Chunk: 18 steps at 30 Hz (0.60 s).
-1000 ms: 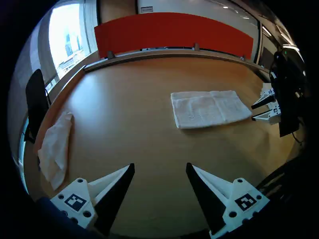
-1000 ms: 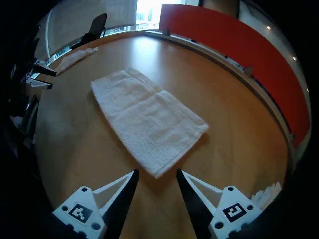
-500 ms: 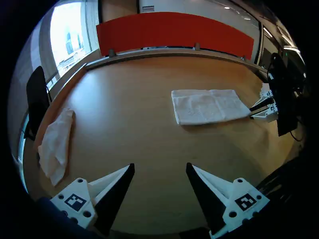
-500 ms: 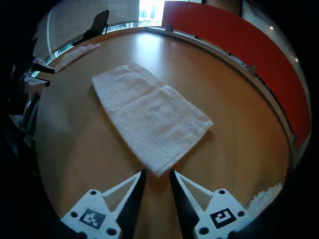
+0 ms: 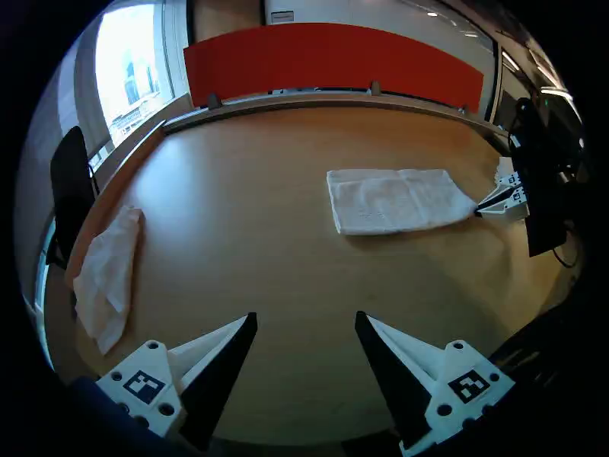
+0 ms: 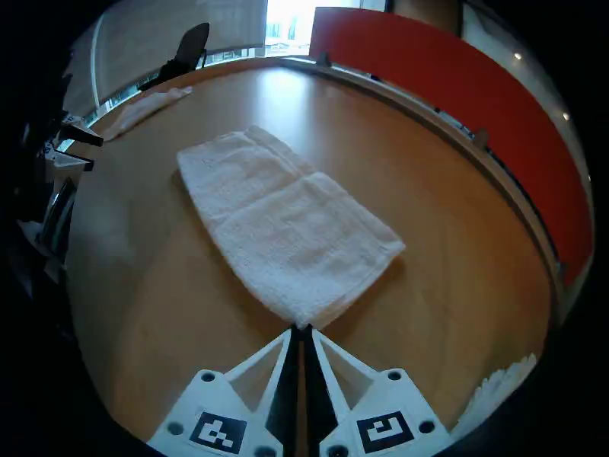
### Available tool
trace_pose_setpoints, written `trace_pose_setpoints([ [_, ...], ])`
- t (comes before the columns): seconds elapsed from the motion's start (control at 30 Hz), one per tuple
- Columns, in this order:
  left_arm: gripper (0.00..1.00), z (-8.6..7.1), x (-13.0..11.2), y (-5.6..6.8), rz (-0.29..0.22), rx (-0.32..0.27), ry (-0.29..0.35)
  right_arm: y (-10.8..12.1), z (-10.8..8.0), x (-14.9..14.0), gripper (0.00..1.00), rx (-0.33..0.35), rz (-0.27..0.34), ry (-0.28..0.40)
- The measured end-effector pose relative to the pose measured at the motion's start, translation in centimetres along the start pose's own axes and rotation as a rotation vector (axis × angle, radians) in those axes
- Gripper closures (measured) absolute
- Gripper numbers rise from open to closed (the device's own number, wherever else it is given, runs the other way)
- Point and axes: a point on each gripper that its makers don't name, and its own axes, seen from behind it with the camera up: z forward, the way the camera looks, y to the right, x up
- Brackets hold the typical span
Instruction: Fold towel
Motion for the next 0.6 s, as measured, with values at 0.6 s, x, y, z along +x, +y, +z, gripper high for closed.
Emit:
trace_pose_setpoints([
  [0.6,0.04,-0.2,0.5,-0.4,0.007,0.002,0.011,2.1,-3.3,3.7,0.97,-0.092,-0.075,0.068],
])
